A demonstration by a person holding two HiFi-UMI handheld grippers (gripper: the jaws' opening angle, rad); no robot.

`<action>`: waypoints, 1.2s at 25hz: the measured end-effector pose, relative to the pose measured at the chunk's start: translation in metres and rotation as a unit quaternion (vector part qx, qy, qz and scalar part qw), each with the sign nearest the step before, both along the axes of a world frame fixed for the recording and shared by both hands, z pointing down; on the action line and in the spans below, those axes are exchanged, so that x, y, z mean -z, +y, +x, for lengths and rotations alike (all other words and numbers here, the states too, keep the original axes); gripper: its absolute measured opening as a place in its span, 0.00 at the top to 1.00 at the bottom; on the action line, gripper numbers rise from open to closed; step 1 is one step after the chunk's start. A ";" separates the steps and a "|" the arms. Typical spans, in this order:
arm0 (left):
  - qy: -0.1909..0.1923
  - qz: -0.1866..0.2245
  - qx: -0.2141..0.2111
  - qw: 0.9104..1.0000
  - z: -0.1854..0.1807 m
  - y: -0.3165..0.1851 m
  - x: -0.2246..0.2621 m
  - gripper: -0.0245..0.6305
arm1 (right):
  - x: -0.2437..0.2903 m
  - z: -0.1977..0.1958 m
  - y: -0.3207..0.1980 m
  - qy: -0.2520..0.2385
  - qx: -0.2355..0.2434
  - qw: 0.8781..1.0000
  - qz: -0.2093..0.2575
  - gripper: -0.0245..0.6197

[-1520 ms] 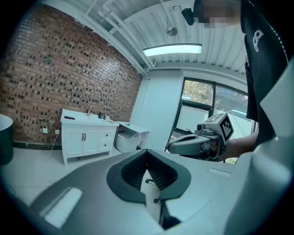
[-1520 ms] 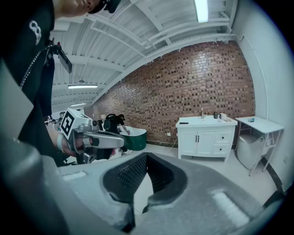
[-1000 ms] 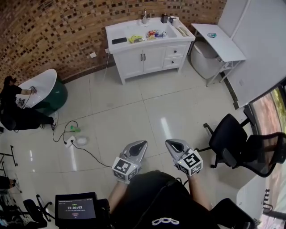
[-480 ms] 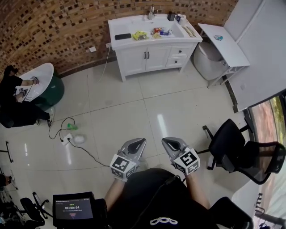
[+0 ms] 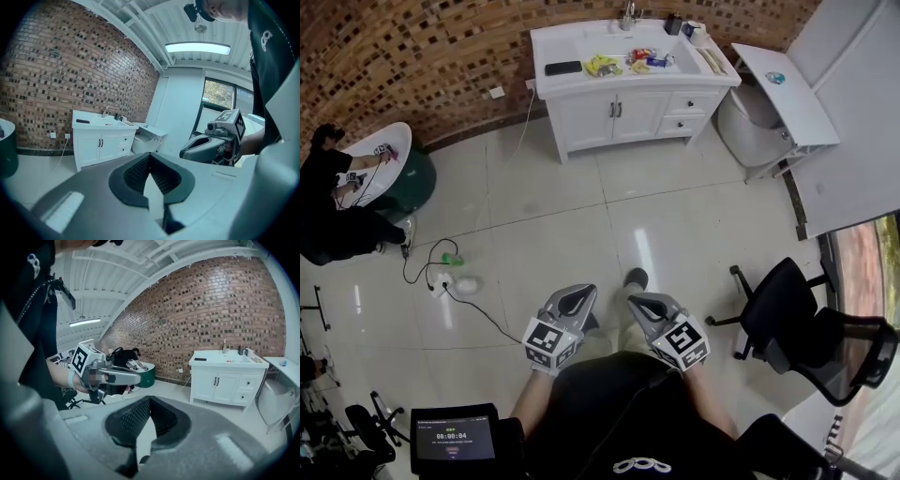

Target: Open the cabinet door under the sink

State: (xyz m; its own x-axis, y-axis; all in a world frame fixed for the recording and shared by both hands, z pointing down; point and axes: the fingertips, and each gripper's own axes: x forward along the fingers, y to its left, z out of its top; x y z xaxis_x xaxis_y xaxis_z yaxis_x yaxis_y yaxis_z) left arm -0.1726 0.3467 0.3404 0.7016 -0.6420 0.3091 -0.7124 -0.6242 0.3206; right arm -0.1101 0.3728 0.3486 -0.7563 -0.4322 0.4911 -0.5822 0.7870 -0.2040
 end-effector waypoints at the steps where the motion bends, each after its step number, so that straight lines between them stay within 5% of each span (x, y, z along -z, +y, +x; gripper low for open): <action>1: -0.004 -0.001 0.004 1.000 0.001 -0.008 -0.004 0.94 | -0.005 0.001 -0.009 -0.001 0.004 1.000 0.000 0.98; 8: -0.002 -0.007 0.029 1.000 0.041 -0.089 0.001 0.94 | -0.007 0.036 -0.129 -0.024 0.010 1.000 0.015 0.98; 16: -0.002 0.023 -0.017 1.000 0.141 -0.190 0.039 0.94 | 0.035 0.108 -0.282 -0.030 0.006 0.997 0.067 0.98; 25: 0.010 -0.013 -0.011 1.000 0.123 -0.251 0.016 0.94 | -0.017 0.086 -0.285 0.000 0.013 1.000 -0.009 0.98; 30: 0.033 -0.010 -0.049 0.998 0.120 -0.316 0.013 0.94 | -0.020 0.056 -0.306 0.040 0.034 0.999 -0.006 0.98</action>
State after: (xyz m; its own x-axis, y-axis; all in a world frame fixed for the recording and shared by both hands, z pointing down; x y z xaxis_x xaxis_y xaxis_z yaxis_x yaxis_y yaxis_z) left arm -0.0522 0.0311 0.3276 0.7795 -0.5638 0.2731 -0.6259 -0.6823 0.3779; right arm -0.0545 0.0665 0.3690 -0.7418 -0.3757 0.5555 -0.5426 0.8230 -0.1681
